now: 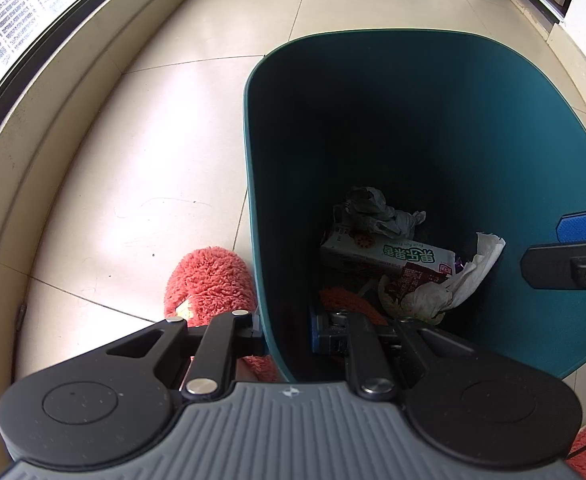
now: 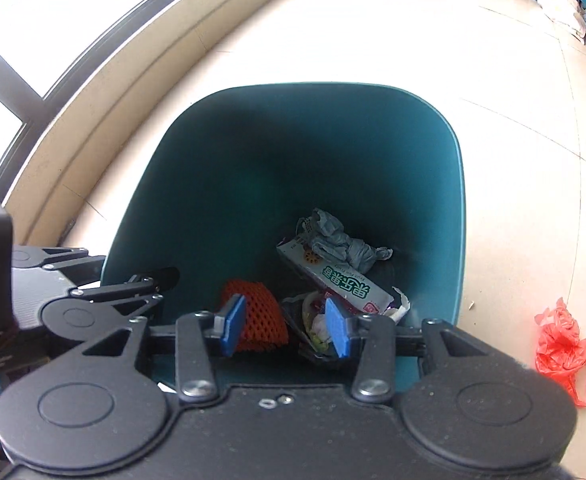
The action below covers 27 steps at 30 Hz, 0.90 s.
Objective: Collect trash
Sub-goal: 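Move the right tool back down to the red plastic bag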
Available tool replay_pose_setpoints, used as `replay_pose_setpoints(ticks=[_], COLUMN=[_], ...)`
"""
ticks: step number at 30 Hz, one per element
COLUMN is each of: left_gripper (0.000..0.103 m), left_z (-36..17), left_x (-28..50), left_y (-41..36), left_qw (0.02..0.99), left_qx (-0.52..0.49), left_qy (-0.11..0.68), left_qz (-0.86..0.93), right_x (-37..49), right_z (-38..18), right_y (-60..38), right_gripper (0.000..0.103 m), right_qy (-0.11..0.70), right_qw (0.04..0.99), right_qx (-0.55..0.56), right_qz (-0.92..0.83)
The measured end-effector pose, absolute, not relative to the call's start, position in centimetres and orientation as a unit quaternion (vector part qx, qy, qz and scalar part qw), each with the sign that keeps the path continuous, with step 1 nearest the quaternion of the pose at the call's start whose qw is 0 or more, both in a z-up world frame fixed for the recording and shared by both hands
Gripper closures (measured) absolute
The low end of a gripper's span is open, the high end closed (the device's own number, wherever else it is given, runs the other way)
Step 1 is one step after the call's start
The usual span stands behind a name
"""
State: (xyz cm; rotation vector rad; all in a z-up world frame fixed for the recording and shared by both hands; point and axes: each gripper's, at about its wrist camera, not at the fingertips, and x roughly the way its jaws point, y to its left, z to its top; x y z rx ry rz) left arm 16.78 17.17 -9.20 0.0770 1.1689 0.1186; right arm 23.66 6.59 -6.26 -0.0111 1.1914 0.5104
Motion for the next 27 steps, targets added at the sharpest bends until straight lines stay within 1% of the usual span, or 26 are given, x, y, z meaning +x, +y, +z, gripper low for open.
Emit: replay_pose_setpoints(ticks=[11, 20, 27], left_gripper=[0.087, 0.087, 0.085], left_z=[-9.4, -9.5, -9.5], left_x=[16.8, 16.7, 16.7], left_y=[16.8, 16.2, 16.2], left_qw=[0.832, 0.832, 0.832], left_qx=[0.040, 0.051, 0.048], left_qy=[0.550, 0.547, 0.548], left_qz=[0.063, 0.073, 0.074], right_x=[21.5, 20.4, 20.0], right_z=[-2.2, -2.6, -4.8], right_y=[0.0, -6.7, -12.2], right_gripper=[0.059, 0.059, 0.059], right_qy=[0.517, 0.512, 0.514], right_qw=[0.826, 0.840, 0.847], right_qx=[0.027, 0.050, 0.065], right_qz=[0.222, 0.172, 0.122])
